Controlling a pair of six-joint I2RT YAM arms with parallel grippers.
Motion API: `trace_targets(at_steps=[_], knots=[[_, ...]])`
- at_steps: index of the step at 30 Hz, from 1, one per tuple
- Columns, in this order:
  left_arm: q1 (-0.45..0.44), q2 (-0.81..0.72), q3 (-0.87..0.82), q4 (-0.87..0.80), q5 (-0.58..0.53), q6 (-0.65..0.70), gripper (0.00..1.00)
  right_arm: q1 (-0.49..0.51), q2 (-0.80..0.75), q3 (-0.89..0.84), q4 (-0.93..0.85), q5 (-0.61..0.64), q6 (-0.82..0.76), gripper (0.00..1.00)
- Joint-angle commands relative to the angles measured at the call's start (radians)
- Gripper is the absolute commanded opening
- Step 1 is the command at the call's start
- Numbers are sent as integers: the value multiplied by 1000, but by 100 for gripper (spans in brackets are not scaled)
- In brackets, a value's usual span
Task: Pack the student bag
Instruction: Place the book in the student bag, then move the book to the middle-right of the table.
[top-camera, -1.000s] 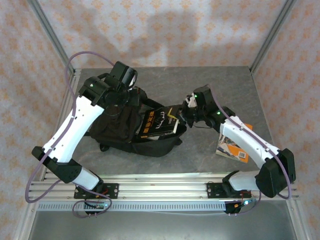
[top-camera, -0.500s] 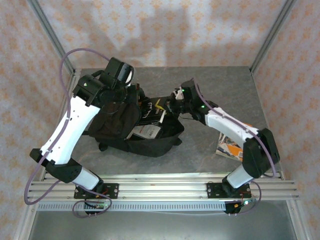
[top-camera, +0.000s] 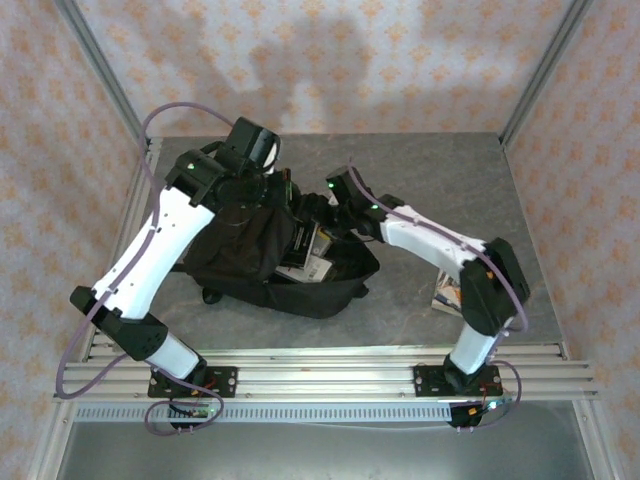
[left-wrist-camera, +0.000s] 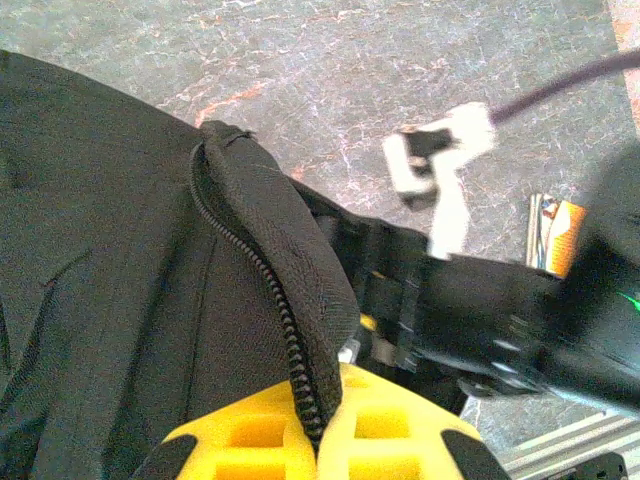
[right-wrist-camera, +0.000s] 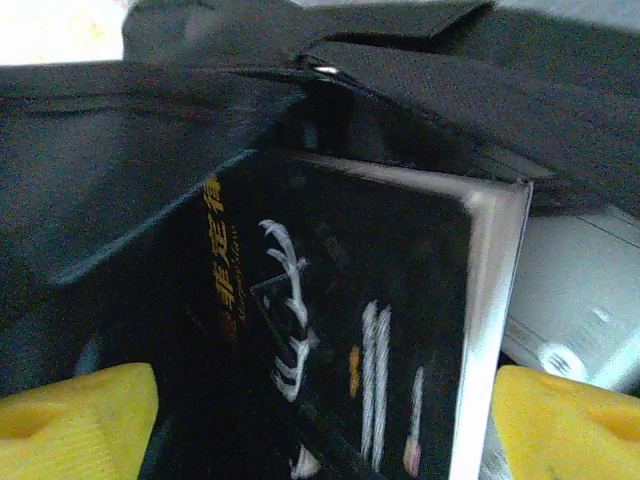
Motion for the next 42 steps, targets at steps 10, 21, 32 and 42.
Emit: trace_targets(at_steps=[10, 21, 32, 42], knots=[[-145, 217, 11, 273, 108, 13, 57, -285, -586, -203, -533, 477, -141, 81], [-292, 708, 465, 336, 276, -32, 66, -814, -361, -232, -631, 764, -137, 98], [-333, 929, 523, 386, 340, -94, 66, -1042, 68, -205, -559, 365, -328, 100], [-338, 989, 506, 351, 304, -76, 66, -928, 1, -401, -333, -53, -153, 88]])
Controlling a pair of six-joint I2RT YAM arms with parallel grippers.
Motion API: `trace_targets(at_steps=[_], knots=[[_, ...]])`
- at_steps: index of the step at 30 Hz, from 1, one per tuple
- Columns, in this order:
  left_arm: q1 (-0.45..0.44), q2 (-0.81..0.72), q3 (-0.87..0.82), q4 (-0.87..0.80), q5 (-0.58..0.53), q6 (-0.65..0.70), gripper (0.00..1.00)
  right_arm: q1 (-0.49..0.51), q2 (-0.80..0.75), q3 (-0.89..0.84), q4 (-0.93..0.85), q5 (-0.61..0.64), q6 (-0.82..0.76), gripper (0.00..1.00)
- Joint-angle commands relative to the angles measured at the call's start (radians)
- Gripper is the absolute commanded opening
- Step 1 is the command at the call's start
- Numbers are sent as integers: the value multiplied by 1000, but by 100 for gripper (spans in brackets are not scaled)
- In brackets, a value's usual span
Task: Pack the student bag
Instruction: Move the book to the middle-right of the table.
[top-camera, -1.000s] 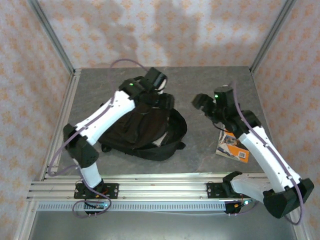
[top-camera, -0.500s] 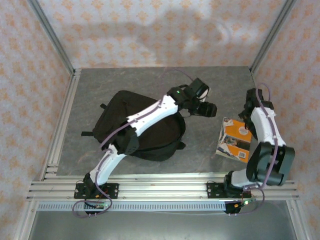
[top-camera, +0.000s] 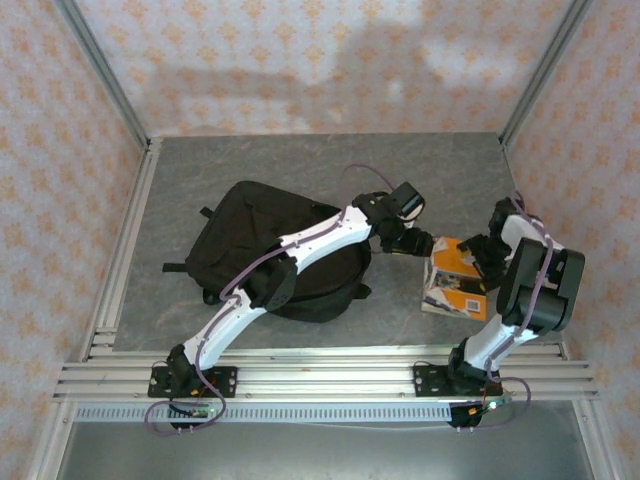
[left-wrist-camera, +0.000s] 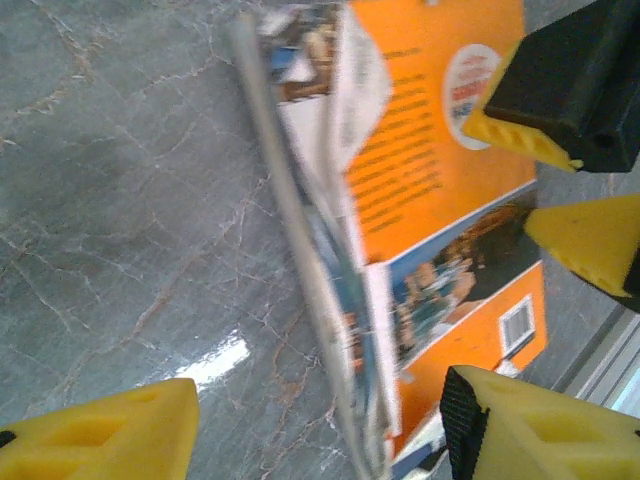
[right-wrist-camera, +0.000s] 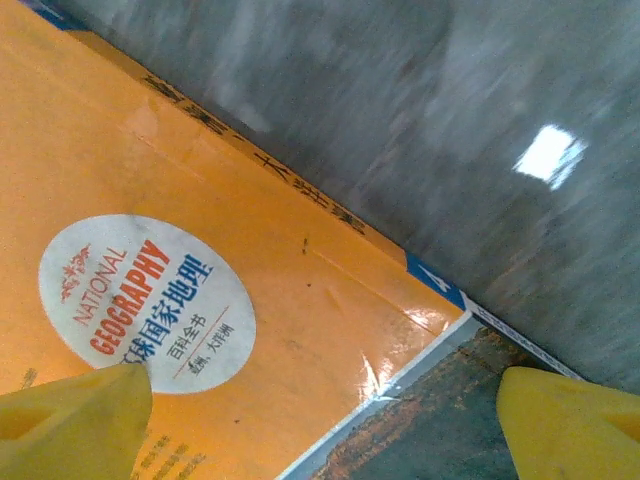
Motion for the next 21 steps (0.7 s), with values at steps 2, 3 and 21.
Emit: trace_targets(at_steps=[2, 3, 21], knots=[[7, 34, 14, -45, -19, 10, 67, 125, -28, -95, 92, -242, 111, 88], [12, 39, 5, -52, -22, 8, 67, 145, -52, -118, 104, -258, 125, 87], [81, 1, -166, -82, -108, 69, 62, 201, -75, 9, -78, 100, -254, 84]])
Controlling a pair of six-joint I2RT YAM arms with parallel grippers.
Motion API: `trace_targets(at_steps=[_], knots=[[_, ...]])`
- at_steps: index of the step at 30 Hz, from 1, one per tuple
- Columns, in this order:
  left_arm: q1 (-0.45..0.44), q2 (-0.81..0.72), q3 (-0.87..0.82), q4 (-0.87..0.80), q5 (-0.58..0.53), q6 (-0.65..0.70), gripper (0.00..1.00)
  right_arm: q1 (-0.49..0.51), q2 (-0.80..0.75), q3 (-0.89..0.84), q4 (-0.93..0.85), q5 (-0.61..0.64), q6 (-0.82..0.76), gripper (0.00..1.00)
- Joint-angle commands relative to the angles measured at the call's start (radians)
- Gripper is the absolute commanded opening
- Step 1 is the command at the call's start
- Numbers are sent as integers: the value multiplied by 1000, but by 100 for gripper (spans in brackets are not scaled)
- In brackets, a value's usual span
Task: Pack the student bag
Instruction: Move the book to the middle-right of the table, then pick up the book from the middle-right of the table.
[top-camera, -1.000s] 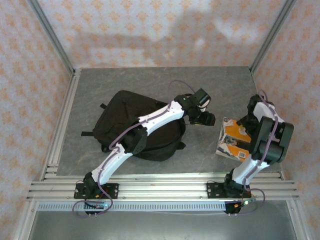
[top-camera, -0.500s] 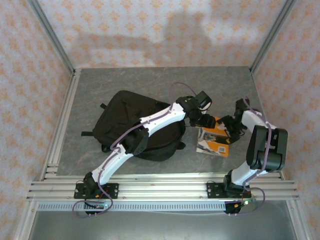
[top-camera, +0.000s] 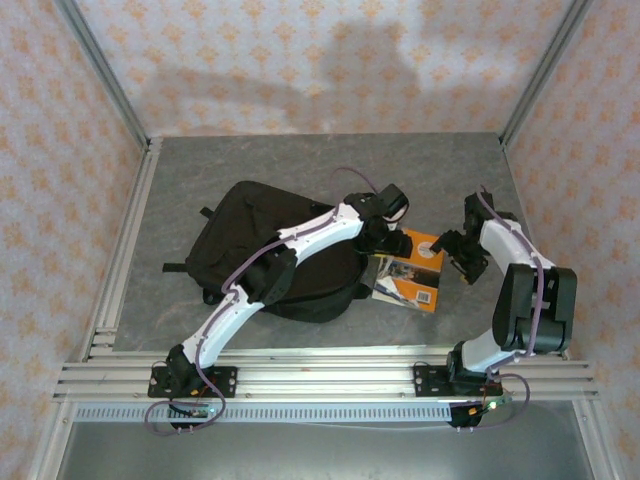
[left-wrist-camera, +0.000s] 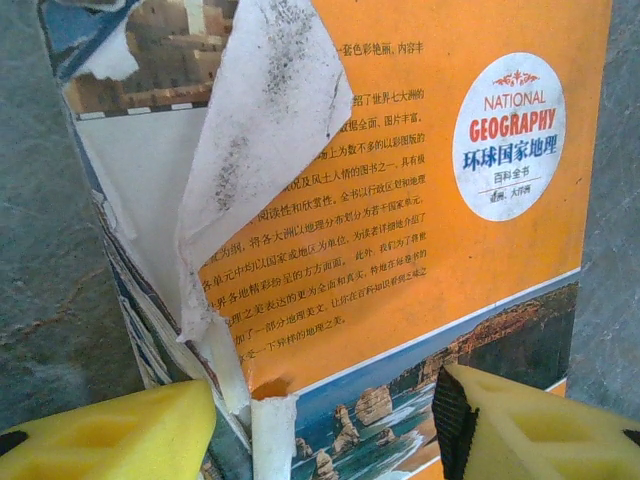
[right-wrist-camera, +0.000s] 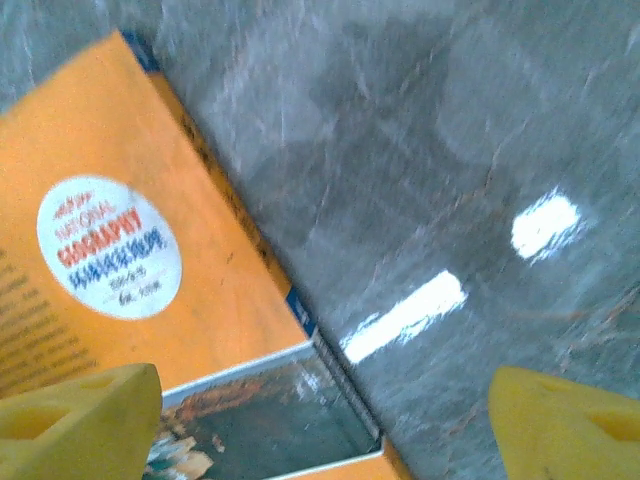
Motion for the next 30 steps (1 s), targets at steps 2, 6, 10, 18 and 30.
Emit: trace_targets(at_steps=[2, 6, 10, 18, 30], knots=[[19, -3, -76, -34, -70, 17, 62, 3, 119, 44, -21, -42, -108, 82], [21, 2, -102, -8, -52, 15, 59, 28, 188, 61, 8, -137, -121, 76], [21, 5, -118, -3, -49, 14, 53, 79, 217, 65, 33, -204, -129, 71], [28, 8, -166, 39, -12, 14, 37, 150, 153, 38, 90, -348, -103, 59], [42, -1, -193, 41, 11, 22, 22, 148, -171, -109, 205, -486, 43, 56]])
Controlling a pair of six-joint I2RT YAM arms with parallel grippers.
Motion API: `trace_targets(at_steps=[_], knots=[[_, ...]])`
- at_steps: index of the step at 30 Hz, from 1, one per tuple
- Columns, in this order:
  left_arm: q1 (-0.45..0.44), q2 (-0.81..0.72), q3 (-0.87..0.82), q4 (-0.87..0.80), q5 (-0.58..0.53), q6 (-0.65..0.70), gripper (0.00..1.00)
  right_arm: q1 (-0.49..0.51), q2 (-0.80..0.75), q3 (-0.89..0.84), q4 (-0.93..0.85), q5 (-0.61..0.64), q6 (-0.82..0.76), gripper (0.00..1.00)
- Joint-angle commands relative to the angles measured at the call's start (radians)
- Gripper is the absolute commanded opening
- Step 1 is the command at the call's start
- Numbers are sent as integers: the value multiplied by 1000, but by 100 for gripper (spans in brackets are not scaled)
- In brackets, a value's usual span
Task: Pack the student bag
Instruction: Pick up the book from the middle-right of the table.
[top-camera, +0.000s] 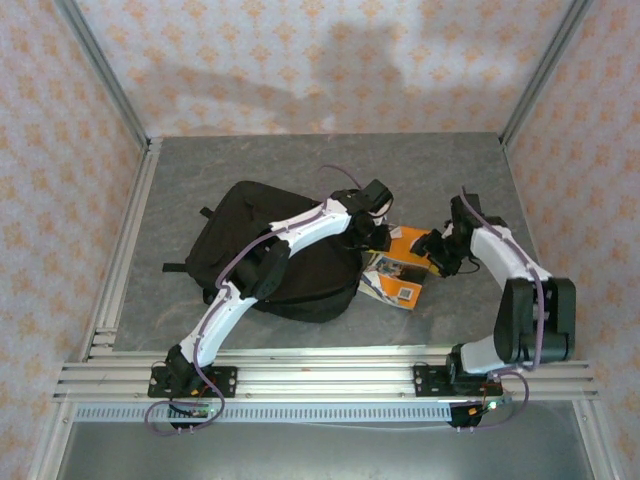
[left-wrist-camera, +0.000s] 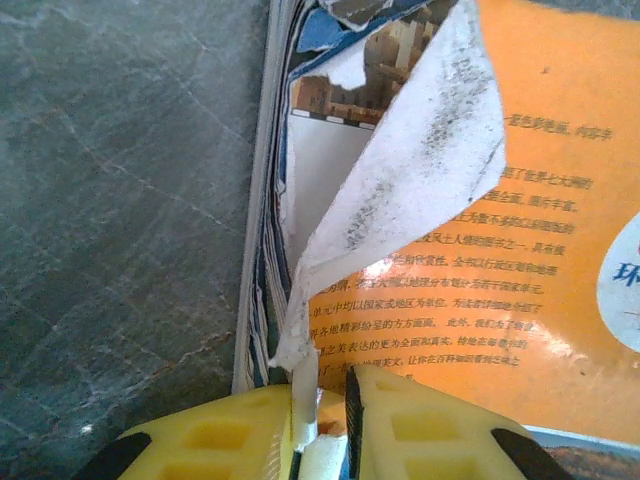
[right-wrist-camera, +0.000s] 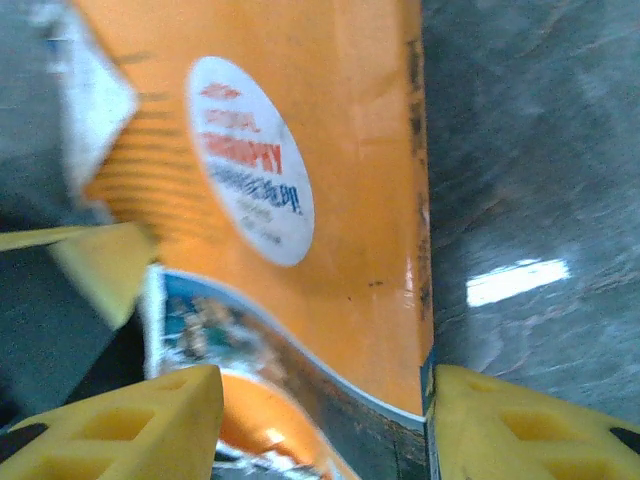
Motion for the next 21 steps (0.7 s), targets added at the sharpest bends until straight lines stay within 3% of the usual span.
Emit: trace_targets(at_steps=[1, 7, 14, 15, 17, 19, 21], knots=[[-15, 49, -51, -33, 3, 21, 22, 33, -56, -43, 123, -183, 66, 56], [-15, 45, -64, -30, 28, 22, 20, 35, -37, -102, 265, -239, 137, 55], [-10, 31, -104, -2, 57, 12, 18, 35, 47, -113, 272, -172, 97, 49], [-8, 23, -112, 7, 62, -15, 18, 34, 57, -109, 265, -153, 95, 44], [1, -10, -131, 21, 73, -40, 18, 35, 54, -79, 203, -57, 76, 17], [15, -68, -155, 31, 66, -61, 25, 35, 13, -39, 115, 71, 62, 0], [29, -146, -178, 38, 48, -83, 39, 35, -44, 8, 26, 207, 58, 0]])
